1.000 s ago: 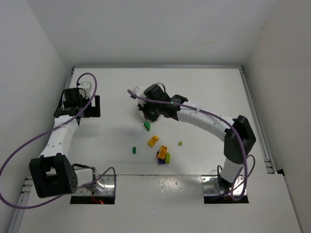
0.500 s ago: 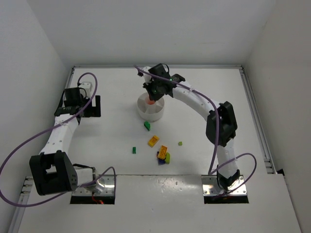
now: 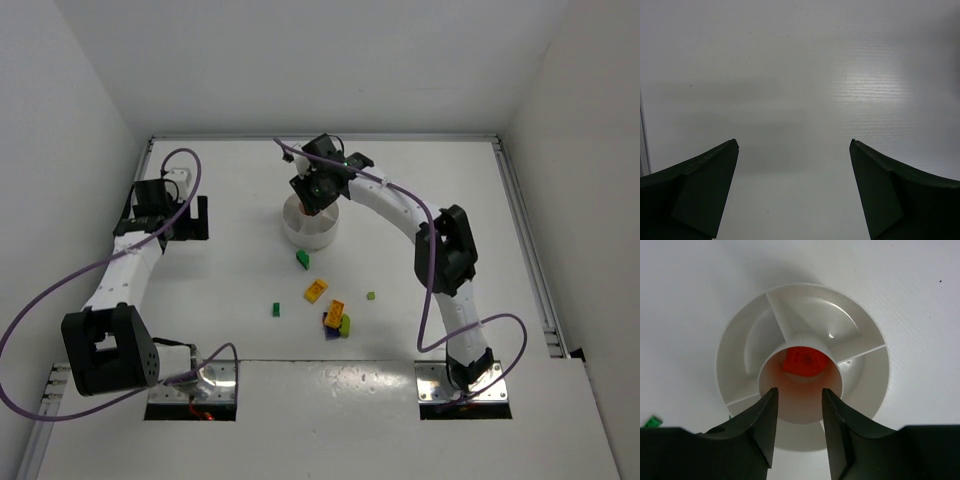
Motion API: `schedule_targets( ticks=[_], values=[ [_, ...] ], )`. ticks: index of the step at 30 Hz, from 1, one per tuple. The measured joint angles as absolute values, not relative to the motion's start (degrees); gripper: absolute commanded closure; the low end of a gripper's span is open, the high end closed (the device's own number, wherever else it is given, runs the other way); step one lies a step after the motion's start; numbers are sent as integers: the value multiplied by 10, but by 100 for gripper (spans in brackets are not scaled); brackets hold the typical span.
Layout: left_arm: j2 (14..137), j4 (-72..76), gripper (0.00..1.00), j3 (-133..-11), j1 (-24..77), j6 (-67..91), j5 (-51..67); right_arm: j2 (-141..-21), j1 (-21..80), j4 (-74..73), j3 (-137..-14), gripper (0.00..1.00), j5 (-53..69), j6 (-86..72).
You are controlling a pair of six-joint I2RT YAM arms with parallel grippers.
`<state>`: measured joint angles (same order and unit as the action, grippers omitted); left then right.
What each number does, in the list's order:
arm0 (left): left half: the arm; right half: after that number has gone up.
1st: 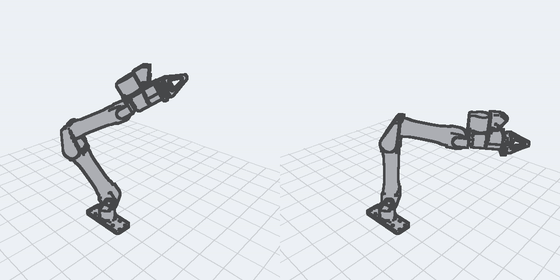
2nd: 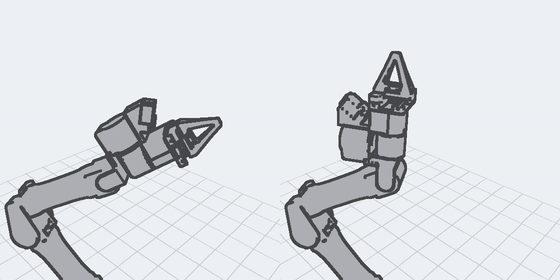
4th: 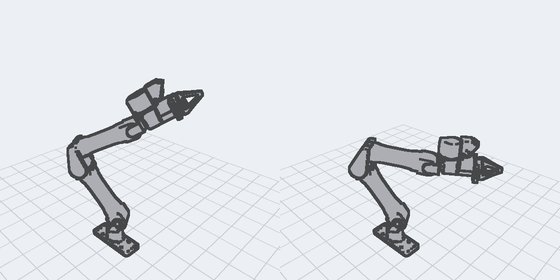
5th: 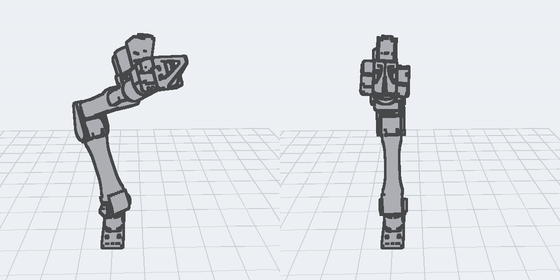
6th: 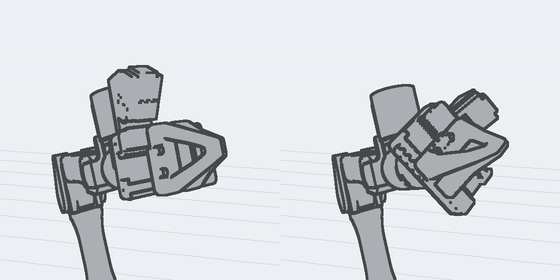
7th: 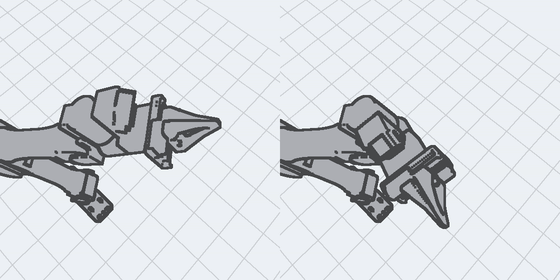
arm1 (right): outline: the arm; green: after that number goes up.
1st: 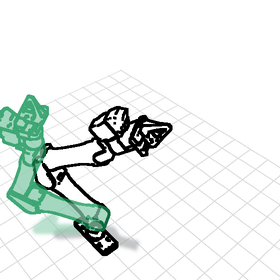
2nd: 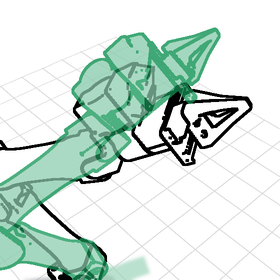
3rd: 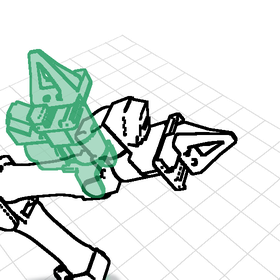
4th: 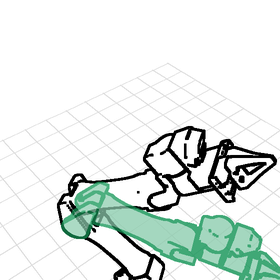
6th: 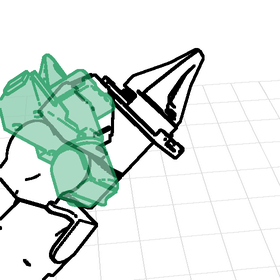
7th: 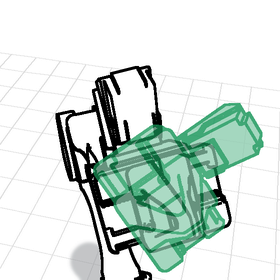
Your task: Sort the legos into containers by color
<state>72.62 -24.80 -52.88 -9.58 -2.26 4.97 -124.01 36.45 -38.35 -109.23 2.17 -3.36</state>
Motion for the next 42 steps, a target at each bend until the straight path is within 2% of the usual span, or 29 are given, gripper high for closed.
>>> schedule_targets(
  ticks=[3,9,17,19,26,27,29,37,42],
  values=[
    [731,-246,0,-529,-96,-21,51,-1240,364,-383,-1094,57,22,-34],
    [733,-241,0,-529,-96,-20,53,-1220,360,-380,-1076,72,51,-28],
    [730,-230,0,-528,-96,-18,71,-987,371,-414,-858,74,204,78],
    [726,-230,0,-528,-96,-18,77,-961,387,-428,-805,72,239,109],
    [696,-226,0,-518,-93,-28,110,-999,471,-434,-635,70,258,161],
    [688,-226,0,-514,-92,-30,114,-1005,480,-435,-627,73,256,164],
    [673,-227,0,-507,-82,-38,113,-1011,493,-433,-621,76,251,167],
    [658,-227,0,-503,-48,-49,105,-1047,544,-389,-619,77,223,164],
    [658,-226,0,-503,-48,-52,92,-1080,574,-373,-626,70,208,145]
  ],
)
